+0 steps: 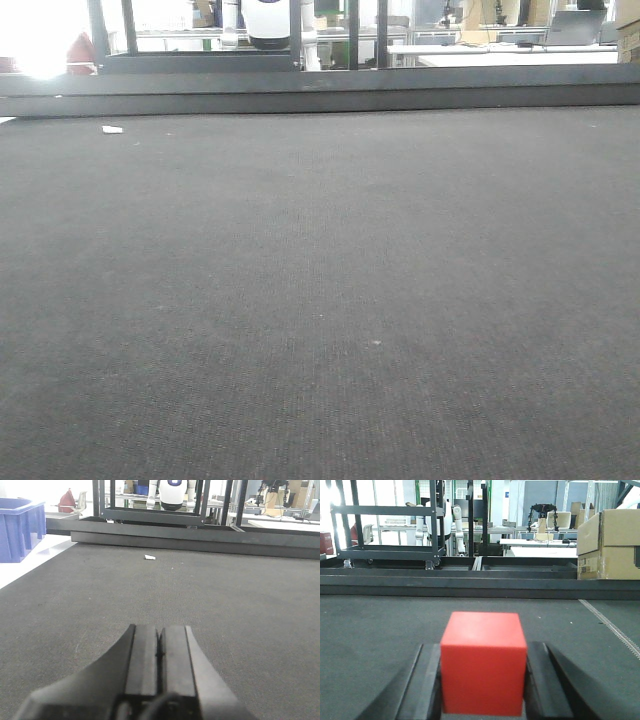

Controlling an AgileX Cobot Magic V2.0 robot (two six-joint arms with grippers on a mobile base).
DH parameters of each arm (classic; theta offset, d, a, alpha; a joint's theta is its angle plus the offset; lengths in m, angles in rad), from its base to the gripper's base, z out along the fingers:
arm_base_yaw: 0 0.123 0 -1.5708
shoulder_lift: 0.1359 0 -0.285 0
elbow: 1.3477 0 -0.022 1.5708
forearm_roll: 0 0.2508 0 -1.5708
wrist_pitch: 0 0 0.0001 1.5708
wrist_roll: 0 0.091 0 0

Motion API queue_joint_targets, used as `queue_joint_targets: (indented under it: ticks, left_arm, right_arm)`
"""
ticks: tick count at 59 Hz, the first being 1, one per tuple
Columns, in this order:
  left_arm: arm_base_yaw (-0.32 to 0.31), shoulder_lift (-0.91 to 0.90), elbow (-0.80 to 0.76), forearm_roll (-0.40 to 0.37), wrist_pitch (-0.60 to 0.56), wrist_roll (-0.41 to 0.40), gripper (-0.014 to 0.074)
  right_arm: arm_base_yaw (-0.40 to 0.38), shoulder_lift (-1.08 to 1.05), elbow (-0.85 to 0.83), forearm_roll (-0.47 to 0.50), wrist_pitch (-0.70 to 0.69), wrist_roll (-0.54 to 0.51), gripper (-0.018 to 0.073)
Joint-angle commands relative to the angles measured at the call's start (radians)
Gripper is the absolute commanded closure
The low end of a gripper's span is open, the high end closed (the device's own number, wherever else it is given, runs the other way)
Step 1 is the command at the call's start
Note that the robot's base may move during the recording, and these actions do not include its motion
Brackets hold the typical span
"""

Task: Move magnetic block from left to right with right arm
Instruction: 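Carry the red cube in the right gripper while driving past the red table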

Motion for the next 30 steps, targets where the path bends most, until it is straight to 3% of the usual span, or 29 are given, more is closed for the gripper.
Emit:
queue_joint_targets:
  ticks: [1,30]
  left_arm:
    - [-0.003,-0.006,0.009,0.0,-0.088,-0.004,0.0712]
    - [-0.003,-0.006,0.009,0.0,-0.088,-0.004,0.0713]
  right_arm:
    - [-0.007,0.009,-0.03,-0.01,-0.083,-0.012,0.0347]
    - [-0.007,0.009,-0.03,-0.01,-0.083,-0.012,0.0347]
